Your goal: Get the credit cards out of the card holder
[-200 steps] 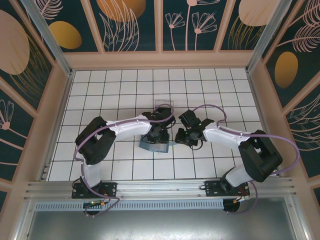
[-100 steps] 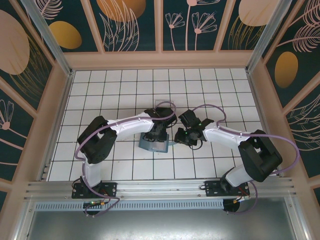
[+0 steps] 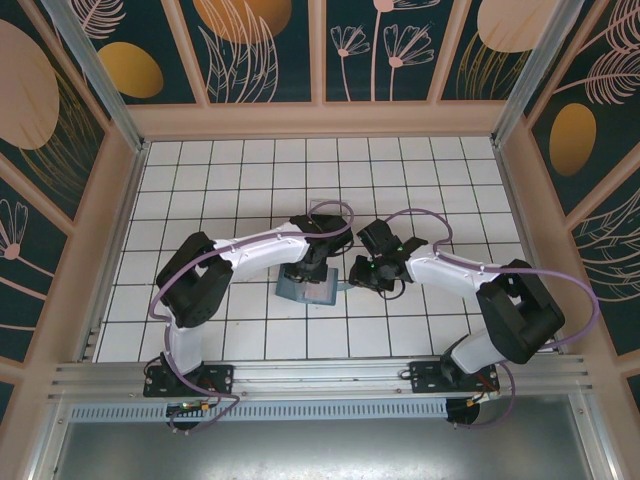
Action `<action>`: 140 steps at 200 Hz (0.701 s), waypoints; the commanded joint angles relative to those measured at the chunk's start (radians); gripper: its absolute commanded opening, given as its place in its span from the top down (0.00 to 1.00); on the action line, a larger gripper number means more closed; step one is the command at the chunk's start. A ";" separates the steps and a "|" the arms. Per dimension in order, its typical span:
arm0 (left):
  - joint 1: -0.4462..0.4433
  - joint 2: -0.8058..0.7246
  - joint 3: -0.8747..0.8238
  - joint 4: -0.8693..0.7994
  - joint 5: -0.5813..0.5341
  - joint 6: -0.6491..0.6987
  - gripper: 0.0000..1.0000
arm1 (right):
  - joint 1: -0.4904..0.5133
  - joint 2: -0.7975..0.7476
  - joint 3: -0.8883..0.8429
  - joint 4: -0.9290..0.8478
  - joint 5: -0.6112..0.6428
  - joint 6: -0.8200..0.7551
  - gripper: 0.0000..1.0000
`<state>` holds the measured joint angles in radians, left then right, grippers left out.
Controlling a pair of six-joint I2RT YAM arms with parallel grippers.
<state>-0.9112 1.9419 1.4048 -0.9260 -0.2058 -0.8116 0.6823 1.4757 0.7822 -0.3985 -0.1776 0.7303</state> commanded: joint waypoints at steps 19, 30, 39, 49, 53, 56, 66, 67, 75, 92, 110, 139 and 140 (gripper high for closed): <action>-0.005 -0.032 -0.045 -0.035 -0.056 0.029 0.65 | 0.004 0.020 0.012 -0.006 0.017 -0.001 0.71; -0.005 -0.036 -0.065 -0.027 -0.067 0.031 0.65 | 0.006 0.028 0.017 -0.008 0.017 0.001 0.71; -0.004 -0.042 -0.082 -0.022 -0.078 0.032 0.65 | 0.009 0.031 0.022 -0.008 0.017 0.002 0.71; -0.004 -0.051 -0.101 -0.016 -0.082 0.032 0.65 | 0.011 0.037 0.026 -0.010 0.017 0.003 0.71; -0.004 -0.056 -0.106 -0.012 -0.083 0.032 0.65 | 0.011 0.038 0.027 -0.008 0.017 0.003 0.71; -0.004 -0.059 -0.110 -0.010 -0.084 0.032 0.65 | 0.012 0.040 0.027 -0.009 0.017 0.004 0.71; -0.003 -0.069 -0.124 -0.002 -0.086 0.031 0.65 | 0.012 0.048 0.029 -0.008 0.015 0.003 0.71; -0.003 -0.070 -0.126 -0.002 -0.086 0.031 0.65 | 0.012 0.048 0.030 -0.008 0.015 0.003 0.71; -0.003 -0.077 -0.136 0.002 -0.085 0.031 0.65 | 0.012 0.055 0.031 -0.008 0.013 0.003 0.71; -0.004 -0.088 -0.152 0.010 -0.089 0.031 0.65 | 0.014 0.068 0.033 -0.007 0.012 0.002 0.72; -0.004 -0.101 -0.172 0.018 -0.090 0.029 0.65 | 0.015 0.081 0.039 -0.007 0.013 -0.001 0.74; -0.004 -0.123 -0.204 0.050 -0.069 0.026 0.66 | 0.016 0.093 0.043 -0.007 0.022 -0.004 0.78; -0.003 -0.124 -0.206 0.051 -0.069 0.026 0.66 | 0.016 0.094 0.043 -0.007 0.022 -0.004 0.78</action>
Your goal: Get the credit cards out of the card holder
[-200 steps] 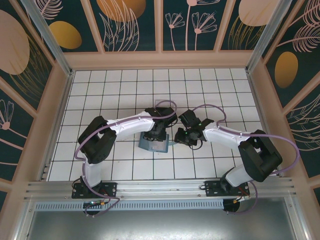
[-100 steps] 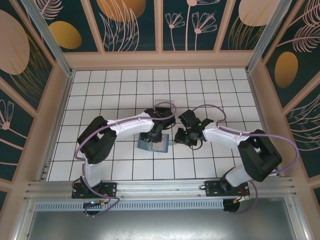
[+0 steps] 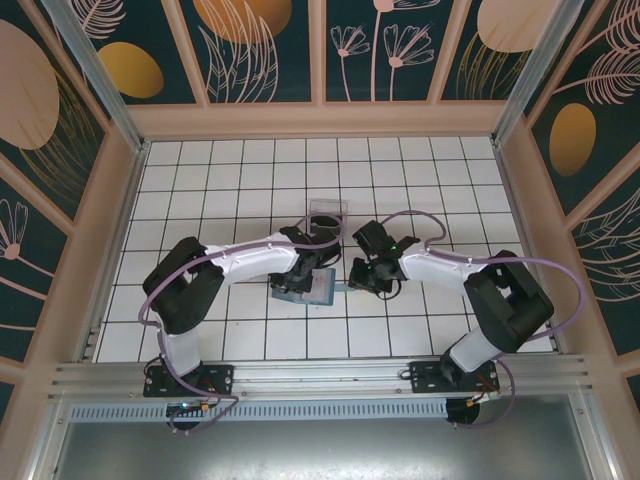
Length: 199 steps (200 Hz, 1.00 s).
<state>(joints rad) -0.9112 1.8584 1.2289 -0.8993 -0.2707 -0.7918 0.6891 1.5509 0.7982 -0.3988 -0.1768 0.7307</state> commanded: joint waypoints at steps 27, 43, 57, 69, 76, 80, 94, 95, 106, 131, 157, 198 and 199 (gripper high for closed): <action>0.000 -0.065 -0.046 0.046 0.016 0.006 0.66 | 0.009 0.023 0.024 -0.009 0.035 -0.004 0.83; 0.006 -0.083 -0.056 0.059 0.020 0.005 0.67 | 0.007 0.019 0.024 -0.012 0.044 -0.004 0.87; 0.012 -0.099 -0.070 0.065 0.030 0.006 0.67 | 0.005 0.014 0.024 -0.014 0.046 -0.005 0.88; 0.020 -0.113 -0.082 0.065 0.031 0.005 0.67 | 0.003 0.015 0.024 -0.017 0.048 -0.007 0.88; 0.024 -0.123 -0.089 0.065 0.031 0.005 0.67 | 0.001 0.014 0.028 -0.021 0.049 -0.009 0.88; 0.027 -0.129 -0.093 0.064 0.031 0.006 0.67 | 0.001 0.015 0.027 -0.022 0.051 -0.009 0.88; 0.039 -0.139 -0.105 0.064 0.033 0.004 0.66 | 0.000 0.014 0.032 -0.025 0.053 -0.010 0.88; 0.039 -0.139 -0.107 0.065 0.034 0.004 0.67 | 0.000 0.014 0.032 -0.026 0.053 -0.010 0.88; 0.054 -0.186 -0.113 0.071 0.044 0.009 0.67 | 0.000 0.011 0.034 -0.028 0.053 -0.011 0.88; 0.109 -0.259 -0.139 0.134 0.127 0.024 0.67 | 0.000 0.008 0.039 -0.034 0.053 -0.013 0.87; 0.145 -0.313 -0.135 0.180 0.215 0.037 0.67 | 0.000 -0.004 0.044 -0.038 0.052 -0.010 0.87; 0.156 -0.322 -0.105 0.285 0.366 0.041 0.68 | 0.002 -0.018 0.073 -0.062 0.059 -0.012 0.84; 0.156 -0.320 -0.106 0.288 0.369 0.042 0.68 | 0.002 -0.018 0.074 -0.062 0.060 -0.012 0.84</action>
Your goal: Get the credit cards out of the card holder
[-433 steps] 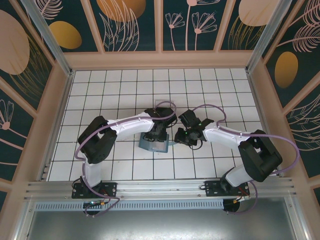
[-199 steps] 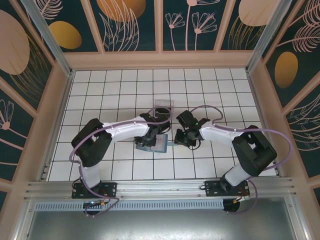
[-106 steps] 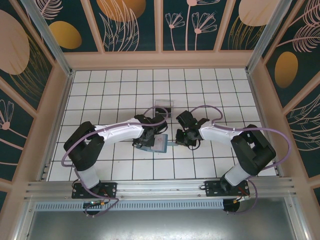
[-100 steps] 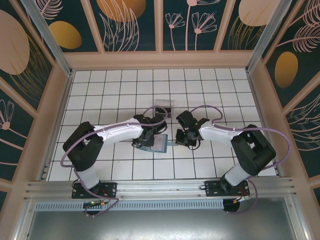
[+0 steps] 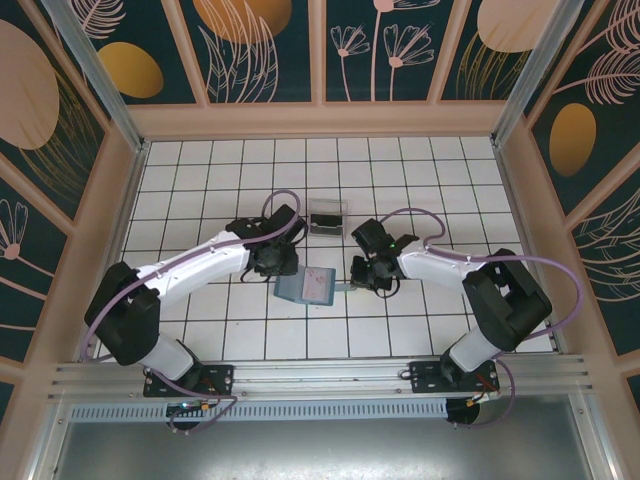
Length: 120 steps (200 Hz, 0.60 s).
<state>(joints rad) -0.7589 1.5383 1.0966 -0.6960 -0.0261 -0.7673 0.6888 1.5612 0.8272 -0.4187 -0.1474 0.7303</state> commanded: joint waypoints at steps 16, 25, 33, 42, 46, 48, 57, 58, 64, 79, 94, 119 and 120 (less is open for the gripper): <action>0.014 0.019 0.015 0.140 0.197 0.019 0.70 | 0.004 -0.037 0.054 -0.049 0.031 -0.007 0.82; 0.025 0.026 -0.001 0.176 0.242 0.019 0.71 | 0.006 -0.042 0.059 -0.051 0.028 -0.003 0.81; 0.035 0.031 -0.019 0.210 0.271 0.016 0.73 | 0.007 -0.047 0.066 -0.054 0.025 0.001 0.79; 0.050 0.035 -0.039 0.242 0.303 0.014 0.73 | 0.010 -0.053 0.071 -0.058 0.026 0.005 0.77; 0.057 0.037 -0.048 0.257 0.317 0.014 0.74 | 0.012 -0.058 0.073 -0.060 0.025 0.008 0.76; 0.060 0.038 -0.052 0.264 0.324 0.014 0.74 | 0.012 -0.059 0.075 -0.060 0.025 0.009 0.76; 0.072 0.045 -0.071 0.292 0.354 0.013 0.75 | 0.015 -0.066 0.079 -0.063 0.023 0.014 0.75; 0.073 0.047 -0.073 0.295 0.357 0.013 0.75 | 0.015 -0.067 0.081 -0.063 0.023 0.014 0.75; 0.083 0.051 -0.085 0.313 0.376 0.012 0.75 | 0.017 -0.070 0.086 -0.067 0.023 0.018 0.75; 0.100 0.067 -0.109 0.353 0.422 0.014 0.76 | 0.024 -0.073 0.099 -0.072 0.023 0.027 0.74; 0.112 0.085 -0.118 0.393 0.472 0.020 0.77 | 0.032 -0.074 0.114 -0.077 0.023 0.036 0.74; 0.123 0.129 -0.119 0.399 0.488 0.043 0.78 | 0.049 -0.072 0.137 -0.074 0.020 0.053 0.73; 0.123 0.131 -0.118 0.399 0.488 0.044 0.78 | 0.051 -0.072 0.138 -0.074 0.019 0.055 0.73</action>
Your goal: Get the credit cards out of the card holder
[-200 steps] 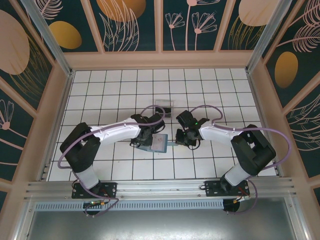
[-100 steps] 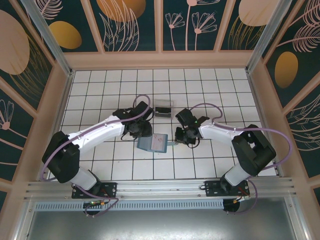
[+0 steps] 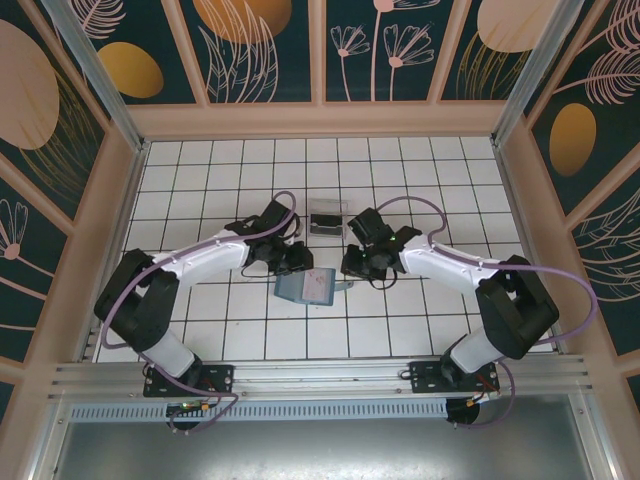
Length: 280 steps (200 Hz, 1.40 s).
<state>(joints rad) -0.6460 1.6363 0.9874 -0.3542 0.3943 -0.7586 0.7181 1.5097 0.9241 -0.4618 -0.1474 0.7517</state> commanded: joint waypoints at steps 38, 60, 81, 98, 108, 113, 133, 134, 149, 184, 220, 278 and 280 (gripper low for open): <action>0.016 0.064 -0.031 0.004 -0.018 0.069 0.79 | 0.058 0.006 0.068 0.010 -0.019 0.061 0.72; 0.015 0.068 -0.035 -0.012 -0.051 0.080 0.79 | 0.072 0.047 0.071 0.037 -0.036 0.070 0.72; 0.016 0.067 -0.045 -0.007 -0.057 0.082 0.79 | 0.081 0.087 0.064 0.064 -0.051 0.078 0.72; 0.014 0.070 -0.051 -0.002 -0.055 0.082 0.79 | 0.081 0.116 0.050 0.099 -0.065 0.088 0.72; 0.016 0.072 -0.052 0.000 -0.055 0.084 0.79 | 0.082 0.130 0.041 0.115 -0.069 0.092 0.72; 0.016 0.072 -0.054 -0.001 -0.057 0.083 0.78 | 0.083 0.139 0.037 0.122 -0.070 0.094 0.72; 0.015 0.071 -0.053 -0.003 -0.062 0.088 0.78 | 0.083 0.165 0.016 0.146 -0.070 0.101 0.73; 0.015 0.071 -0.054 -0.003 -0.061 0.089 0.78 | 0.083 0.167 0.015 0.148 -0.070 0.101 0.73; 0.016 0.071 -0.050 -0.004 -0.042 0.095 0.76 | 0.082 0.184 0.004 0.154 -0.064 0.100 0.73; 0.015 0.105 -0.049 -0.006 -0.026 0.109 0.76 | 0.082 0.213 -0.013 0.156 -0.050 0.097 0.73; 0.016 0.125 -0.050 -0.015 -0.015 0.129 0.73 | 0.082 0.225 -0.018 0.160 -0.052 0.094 0.74; 0.016 0.129 -0.033 -0.086 -0.094 0.153 0.75 | 0.080 0.215 -0.026 0.153 -0.040 0.095 0.74; 0.016 0.128 -0.032 -0.089 -0.097 0.153 0.75 | 0.078 0.216 -0.027 0.152 -0.040 0.096 0.74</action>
<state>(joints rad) -0.6392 1.7424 0.9451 -0.3481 0.3546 -0.6353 0.7937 1.7088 0.9218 -0.3130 -0.2104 0.8413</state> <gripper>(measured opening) 0.259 0.263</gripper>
